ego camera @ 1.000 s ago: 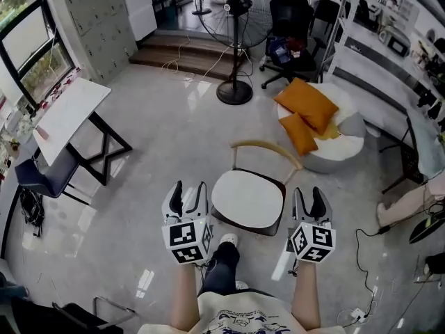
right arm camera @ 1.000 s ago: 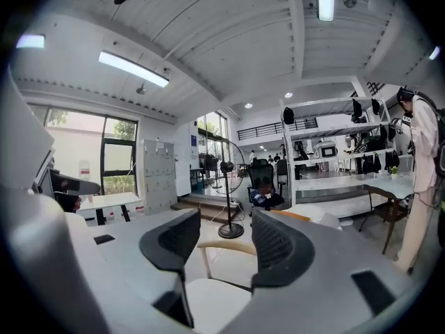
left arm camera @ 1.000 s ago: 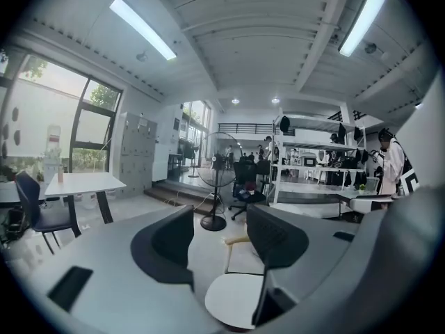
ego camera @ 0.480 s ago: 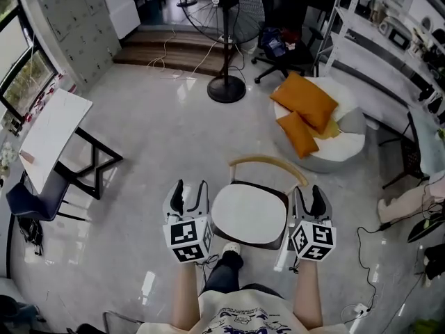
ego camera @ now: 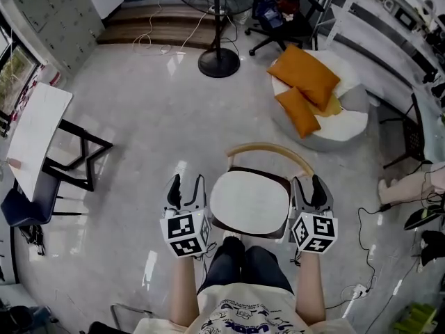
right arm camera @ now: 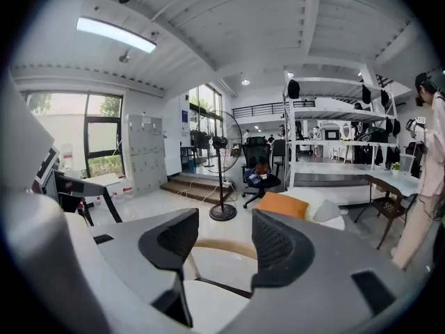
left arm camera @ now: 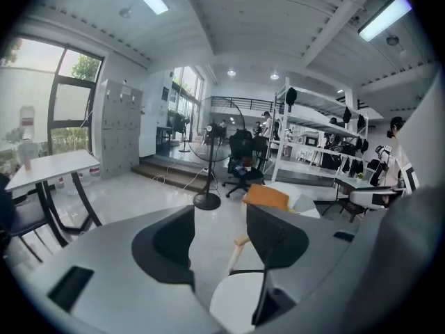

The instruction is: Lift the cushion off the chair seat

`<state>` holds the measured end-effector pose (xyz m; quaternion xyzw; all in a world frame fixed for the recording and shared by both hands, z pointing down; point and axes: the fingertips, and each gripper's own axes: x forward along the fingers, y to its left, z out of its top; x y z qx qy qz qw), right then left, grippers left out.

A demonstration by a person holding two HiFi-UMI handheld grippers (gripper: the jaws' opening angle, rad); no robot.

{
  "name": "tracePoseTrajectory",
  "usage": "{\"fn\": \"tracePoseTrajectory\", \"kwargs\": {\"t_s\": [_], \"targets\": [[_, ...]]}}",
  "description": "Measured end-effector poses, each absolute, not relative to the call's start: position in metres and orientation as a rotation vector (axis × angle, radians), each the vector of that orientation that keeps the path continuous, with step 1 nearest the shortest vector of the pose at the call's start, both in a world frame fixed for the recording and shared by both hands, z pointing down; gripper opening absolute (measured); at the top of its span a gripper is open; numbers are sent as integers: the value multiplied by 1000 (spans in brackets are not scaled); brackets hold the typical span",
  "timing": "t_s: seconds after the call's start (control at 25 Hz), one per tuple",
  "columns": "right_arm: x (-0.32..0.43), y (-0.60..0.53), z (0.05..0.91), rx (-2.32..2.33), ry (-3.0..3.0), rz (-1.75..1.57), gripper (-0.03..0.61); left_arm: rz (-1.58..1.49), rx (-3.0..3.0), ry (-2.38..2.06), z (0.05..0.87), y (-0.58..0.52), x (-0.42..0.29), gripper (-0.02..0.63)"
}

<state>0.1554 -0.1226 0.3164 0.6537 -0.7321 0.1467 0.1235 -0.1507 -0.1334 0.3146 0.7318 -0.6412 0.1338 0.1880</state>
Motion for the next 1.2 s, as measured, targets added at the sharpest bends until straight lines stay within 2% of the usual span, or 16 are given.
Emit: {"fn": "tracePoseTrajectory", "kwargs": {"t_s": [0.64,1.2], "targets": [[156,-151,457,1616,-2048,563,256,530,1871,-1701,452,-136,-146,238],[173,-155,640,1346,-1960,640,256,723,1705,-1459,644,-110,-109,247]]}}
